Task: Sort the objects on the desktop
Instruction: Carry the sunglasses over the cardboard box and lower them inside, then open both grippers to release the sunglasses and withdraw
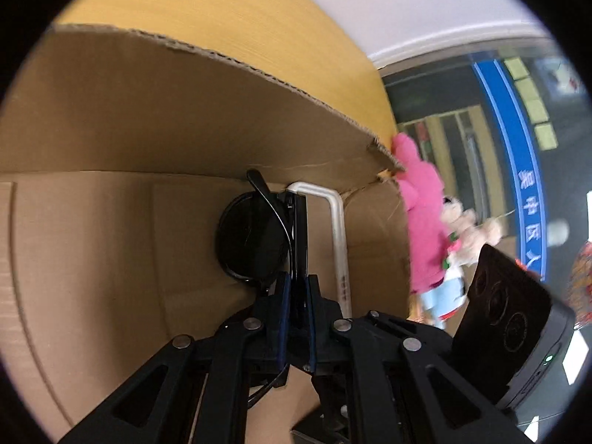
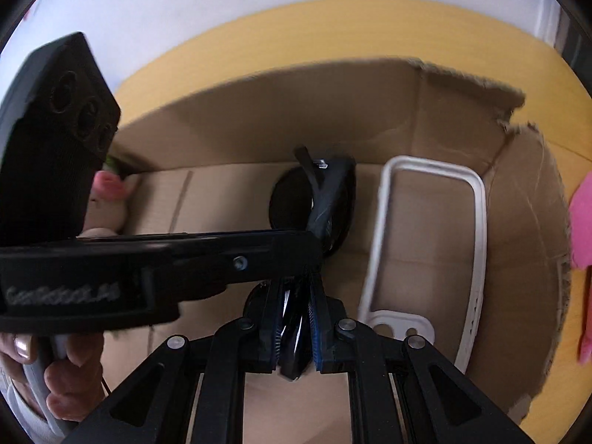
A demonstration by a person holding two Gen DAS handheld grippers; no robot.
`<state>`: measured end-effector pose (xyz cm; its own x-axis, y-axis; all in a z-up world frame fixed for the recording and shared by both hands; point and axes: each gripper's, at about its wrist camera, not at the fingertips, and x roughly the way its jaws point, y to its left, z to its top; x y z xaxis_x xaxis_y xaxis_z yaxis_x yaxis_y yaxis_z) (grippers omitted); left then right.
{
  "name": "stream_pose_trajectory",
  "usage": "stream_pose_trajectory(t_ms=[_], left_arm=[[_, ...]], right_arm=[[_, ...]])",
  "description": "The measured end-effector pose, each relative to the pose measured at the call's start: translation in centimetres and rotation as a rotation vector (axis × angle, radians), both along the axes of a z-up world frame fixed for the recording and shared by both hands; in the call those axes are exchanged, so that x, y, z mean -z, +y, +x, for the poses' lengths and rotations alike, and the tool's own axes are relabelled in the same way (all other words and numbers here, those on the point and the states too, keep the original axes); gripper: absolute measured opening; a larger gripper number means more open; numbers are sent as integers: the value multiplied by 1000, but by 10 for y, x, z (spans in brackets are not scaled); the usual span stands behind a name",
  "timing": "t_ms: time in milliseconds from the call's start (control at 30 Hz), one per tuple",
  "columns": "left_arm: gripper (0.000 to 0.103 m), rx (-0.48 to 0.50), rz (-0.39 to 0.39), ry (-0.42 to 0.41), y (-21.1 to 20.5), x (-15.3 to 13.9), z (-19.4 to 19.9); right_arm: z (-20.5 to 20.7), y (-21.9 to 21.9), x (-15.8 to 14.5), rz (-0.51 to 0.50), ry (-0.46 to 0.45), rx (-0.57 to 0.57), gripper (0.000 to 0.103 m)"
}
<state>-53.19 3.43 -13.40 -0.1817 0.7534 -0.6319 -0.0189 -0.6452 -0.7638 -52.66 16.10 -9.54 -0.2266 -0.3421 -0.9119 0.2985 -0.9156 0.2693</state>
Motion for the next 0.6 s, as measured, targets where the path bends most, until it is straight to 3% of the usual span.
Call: stream_pose_trajectory(t_ms=[233, 333, 400, 500, 567, 600], left_arm=[[9, -10, -12, -14, 16, 0, -3], [13, -27, -48, -20, 13, -6, -2], [21, -33, -84, -5, 9, -18, 3], [28, -56, -157, 76, 4, -50, 21], [29, -71, -241, 174, -2, -82, 42], [29, -75, -278, 223, -5, -97, 54]], right_arm=[[0, 11, -3, 78, 12, 16, 9], [2, 13, -3, 71, 9, 21, 10], [5, 12, -8, 66, 15, 27, 13], [17, 15, -28, 77, 58, 43, 37], [33, 19, -53, 90, 126, 61, 61], [40, 21, -65, 98, 160, 68, 66]])
